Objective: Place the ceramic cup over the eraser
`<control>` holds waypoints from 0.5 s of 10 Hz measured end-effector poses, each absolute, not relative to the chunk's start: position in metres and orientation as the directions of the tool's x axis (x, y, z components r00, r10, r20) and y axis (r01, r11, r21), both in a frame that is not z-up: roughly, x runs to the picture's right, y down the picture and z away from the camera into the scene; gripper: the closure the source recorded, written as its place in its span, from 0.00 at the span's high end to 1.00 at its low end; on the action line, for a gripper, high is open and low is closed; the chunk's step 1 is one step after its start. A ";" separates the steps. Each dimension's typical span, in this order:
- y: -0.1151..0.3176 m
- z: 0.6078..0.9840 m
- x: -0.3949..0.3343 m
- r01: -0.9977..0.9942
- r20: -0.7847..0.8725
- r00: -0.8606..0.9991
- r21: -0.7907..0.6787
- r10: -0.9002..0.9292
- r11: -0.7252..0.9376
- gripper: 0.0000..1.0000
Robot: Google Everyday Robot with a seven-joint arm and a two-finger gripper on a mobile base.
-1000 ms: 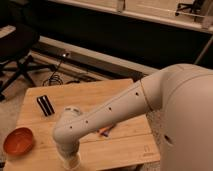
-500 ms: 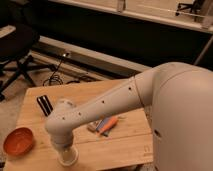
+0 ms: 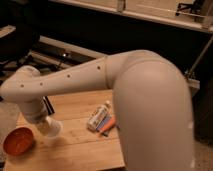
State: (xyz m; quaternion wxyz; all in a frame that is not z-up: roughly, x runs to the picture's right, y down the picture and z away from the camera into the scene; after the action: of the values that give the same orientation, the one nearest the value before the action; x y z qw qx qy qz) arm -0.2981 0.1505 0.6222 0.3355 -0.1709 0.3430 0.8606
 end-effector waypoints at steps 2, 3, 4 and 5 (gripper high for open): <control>0.111 0.623 -0.333 -0.700 -0.519 -0.712 0.473 0.473 -0.535 0.00; 0.086 0.626 -0.346 -0.686 -0.519 -0.723 0.468 0.455 -0.557 0.00; 0.069 0.628 -0.350 -0.668 -0.522 -0.737 0.464 0.430 -0.581 0.00; 0.048 0.630 -0.350 -0.638 -0.528 -0.756 0.459 0.388 -0.618 0.00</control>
State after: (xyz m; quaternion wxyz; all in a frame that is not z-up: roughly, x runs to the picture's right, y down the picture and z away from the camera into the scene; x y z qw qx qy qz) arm -0.3502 0.0484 0.6298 0.2921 -0.1921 0.3253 0.8786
